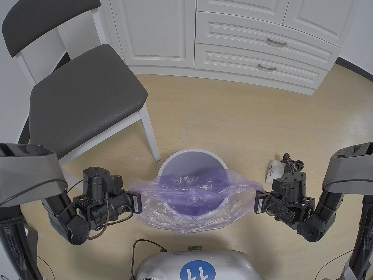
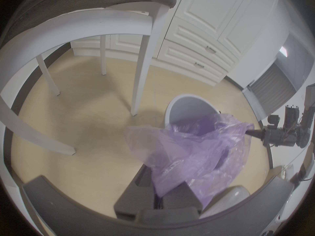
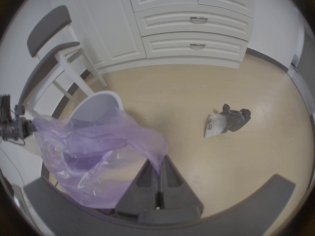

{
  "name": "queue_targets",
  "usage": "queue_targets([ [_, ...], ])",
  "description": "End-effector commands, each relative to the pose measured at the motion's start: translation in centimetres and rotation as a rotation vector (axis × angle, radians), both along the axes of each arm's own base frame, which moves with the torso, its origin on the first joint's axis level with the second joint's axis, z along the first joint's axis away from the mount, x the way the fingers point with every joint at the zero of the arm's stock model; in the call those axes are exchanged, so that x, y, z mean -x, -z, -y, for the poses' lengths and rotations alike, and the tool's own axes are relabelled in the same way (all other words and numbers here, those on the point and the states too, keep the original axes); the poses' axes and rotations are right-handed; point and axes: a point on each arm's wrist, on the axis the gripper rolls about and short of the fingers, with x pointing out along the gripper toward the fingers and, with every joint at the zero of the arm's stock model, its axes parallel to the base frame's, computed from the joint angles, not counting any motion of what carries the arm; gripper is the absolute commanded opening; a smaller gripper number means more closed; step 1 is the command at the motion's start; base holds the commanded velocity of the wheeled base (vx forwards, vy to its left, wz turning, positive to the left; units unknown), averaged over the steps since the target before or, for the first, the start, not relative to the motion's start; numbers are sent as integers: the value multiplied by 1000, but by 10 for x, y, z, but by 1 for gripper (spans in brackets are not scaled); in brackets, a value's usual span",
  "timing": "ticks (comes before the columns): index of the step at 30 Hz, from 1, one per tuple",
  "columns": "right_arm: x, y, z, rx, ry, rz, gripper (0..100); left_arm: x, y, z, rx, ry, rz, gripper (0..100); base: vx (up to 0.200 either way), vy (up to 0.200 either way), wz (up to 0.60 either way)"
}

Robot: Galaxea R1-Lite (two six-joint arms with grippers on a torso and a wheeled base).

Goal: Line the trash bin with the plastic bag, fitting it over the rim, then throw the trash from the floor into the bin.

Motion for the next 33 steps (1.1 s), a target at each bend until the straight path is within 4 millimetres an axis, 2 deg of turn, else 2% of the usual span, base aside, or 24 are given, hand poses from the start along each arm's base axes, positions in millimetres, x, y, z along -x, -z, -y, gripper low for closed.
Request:
queue_targets([
  [1, 18, -2, 8, 69, -29, -26, 0, 19, -32, -16, -19, 22, 7, 0, 0, 0, 0],
  [5, 21, 9, 5, 103, -54, -56, 0, 22, -28, -15, -32, 53, -55, 0, 0, 0, 0],
  [10, 18, 22, -5, 104, -74, -69, 0, 14, -12, -11, -43, 54, -91, 0, 0, 0, 0],
  [12, 14, 31, -12, 83, -75, -58, 0, 7, 3, -7, -45, 51, -101, 0, 0, 0, 0],
  [17, 1, 39, -19, 30, -59, 2, 0, -6, 30, 1, -20, 37, -36, 0, 0, 0, 0],
  [21, -4, 36, -16, 14, -39, 20, 0, -10, 31, 5, 16, 7, 5, 0, 0, 0, 0],
  [27, -15, 29, -7, -8, 2, 56, 0, -12, 23, 6, 42, -9, 47, 0, 0, 0, 0],
  [33, -21, 31, -6, -26, 14, 92, 0, -15, 21, 7, 48, -22, 59, 0, 0, 0, 0],
])
